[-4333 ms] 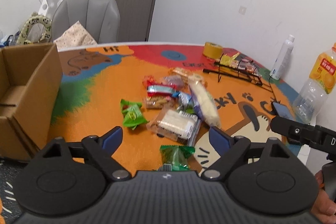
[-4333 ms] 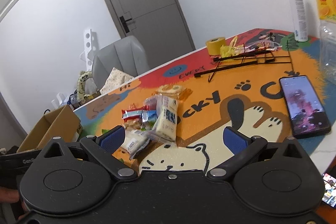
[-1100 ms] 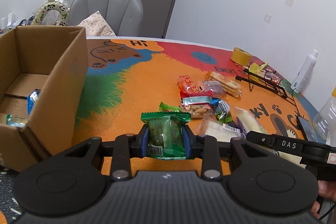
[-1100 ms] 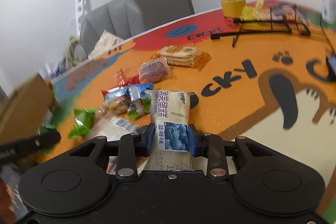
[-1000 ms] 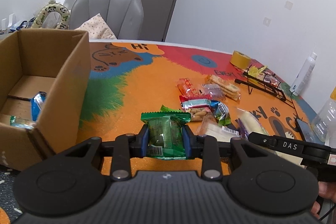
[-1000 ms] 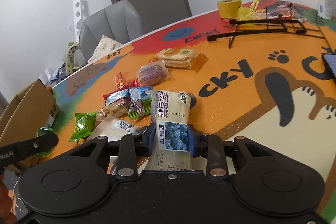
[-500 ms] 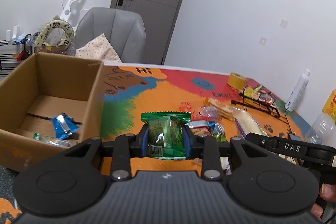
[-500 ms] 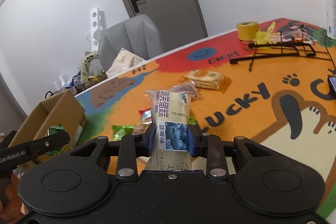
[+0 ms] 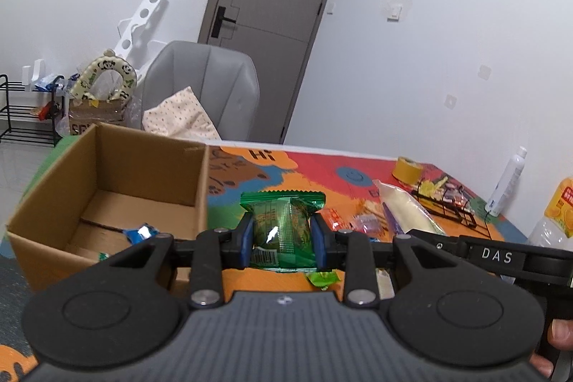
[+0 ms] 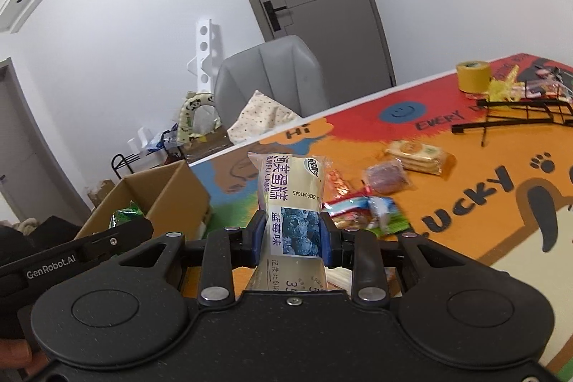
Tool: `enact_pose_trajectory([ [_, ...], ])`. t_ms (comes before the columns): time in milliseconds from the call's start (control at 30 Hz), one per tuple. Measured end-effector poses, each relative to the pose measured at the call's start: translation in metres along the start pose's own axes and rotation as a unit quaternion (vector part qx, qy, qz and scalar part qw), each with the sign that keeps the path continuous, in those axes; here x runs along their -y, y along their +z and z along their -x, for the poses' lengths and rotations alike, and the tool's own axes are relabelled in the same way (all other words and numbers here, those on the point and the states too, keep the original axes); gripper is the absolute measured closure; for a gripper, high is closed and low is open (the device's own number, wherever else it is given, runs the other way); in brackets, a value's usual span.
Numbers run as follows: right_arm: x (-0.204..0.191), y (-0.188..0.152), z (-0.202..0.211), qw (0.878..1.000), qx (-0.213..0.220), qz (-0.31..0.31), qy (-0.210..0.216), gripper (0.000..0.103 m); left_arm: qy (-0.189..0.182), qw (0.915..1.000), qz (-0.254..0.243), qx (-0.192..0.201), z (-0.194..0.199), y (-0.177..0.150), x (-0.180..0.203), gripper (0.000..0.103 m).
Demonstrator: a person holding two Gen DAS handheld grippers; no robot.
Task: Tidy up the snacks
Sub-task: 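Carry both snacks over the box and open both grippers to drop them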
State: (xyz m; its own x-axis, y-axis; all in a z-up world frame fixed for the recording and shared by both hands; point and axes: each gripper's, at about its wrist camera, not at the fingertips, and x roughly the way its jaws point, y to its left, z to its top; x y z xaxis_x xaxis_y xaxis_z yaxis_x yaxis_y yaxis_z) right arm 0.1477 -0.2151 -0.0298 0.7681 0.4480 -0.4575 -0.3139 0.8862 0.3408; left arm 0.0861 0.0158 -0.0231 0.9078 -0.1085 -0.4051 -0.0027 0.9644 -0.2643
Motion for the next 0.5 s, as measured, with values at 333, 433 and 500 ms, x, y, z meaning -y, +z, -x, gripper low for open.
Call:
enact_pose_trajectory([
  [333,-0.034,0.009,-0.009,1.000,0.002,0.022,0.022,0.074,0.023,0.9994,0.020,0.017,0.015,0.008,-0.031,0.071],
  [433,-0.046,0.010,-0.014,0.999,0.000,0.032,0.029,0.074,0.030,0.9989,0.028,0.021,0.019,0.010,-0.041,0.071],
  [500,-0.054,0.012,-0.018,0.999,-0.002,0.040,0.035,0.074,0.035,0.9985,0.033,0.024,0.021,0.012,-0.048,0.071],
])
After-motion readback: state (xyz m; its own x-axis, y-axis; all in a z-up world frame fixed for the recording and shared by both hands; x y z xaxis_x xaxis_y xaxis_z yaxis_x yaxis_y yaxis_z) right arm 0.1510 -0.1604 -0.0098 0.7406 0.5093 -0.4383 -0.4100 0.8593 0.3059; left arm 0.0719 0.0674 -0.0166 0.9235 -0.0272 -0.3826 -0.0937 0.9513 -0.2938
